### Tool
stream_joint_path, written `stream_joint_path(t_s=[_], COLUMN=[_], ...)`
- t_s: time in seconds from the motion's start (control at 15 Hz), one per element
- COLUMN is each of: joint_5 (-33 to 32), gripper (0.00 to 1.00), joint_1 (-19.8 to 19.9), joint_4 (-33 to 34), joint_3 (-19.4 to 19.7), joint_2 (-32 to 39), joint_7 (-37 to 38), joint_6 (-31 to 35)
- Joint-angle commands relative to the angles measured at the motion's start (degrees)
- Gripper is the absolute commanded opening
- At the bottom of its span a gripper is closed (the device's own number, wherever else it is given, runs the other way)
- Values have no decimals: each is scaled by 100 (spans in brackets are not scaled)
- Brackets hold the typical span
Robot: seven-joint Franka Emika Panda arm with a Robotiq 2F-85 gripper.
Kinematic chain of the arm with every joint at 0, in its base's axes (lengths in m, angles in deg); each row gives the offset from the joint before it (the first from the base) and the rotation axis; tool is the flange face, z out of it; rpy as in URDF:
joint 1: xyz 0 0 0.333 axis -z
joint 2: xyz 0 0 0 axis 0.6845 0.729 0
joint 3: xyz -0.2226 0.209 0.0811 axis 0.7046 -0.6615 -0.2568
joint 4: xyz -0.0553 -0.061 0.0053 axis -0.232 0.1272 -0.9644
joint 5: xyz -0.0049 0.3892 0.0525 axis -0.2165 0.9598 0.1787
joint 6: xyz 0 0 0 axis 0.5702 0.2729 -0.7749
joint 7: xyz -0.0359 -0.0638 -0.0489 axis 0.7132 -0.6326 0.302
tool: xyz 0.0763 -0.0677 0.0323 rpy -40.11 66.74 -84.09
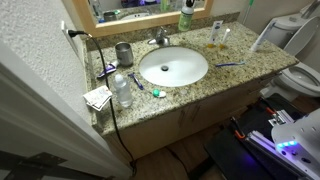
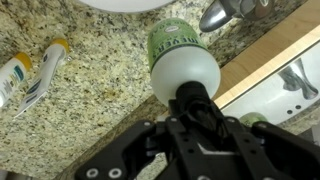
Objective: Move the container from the left of the faucet to the right of the faucet.
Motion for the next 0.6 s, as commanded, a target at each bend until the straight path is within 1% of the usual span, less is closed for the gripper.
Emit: stream_joint_path(t_s=[0.0, 0.2, 0.53], joint_5=[-89, -87, -239], gripper=[7, 7, 7], joint_1=[91, 108, 58], joint_4=[179, 469, 1108], joint_3=[-93, -40, 105], joint_2=[185, 599, 1237], joint_7=[72, 253, 594], joint_6=[-107, 66, -8])
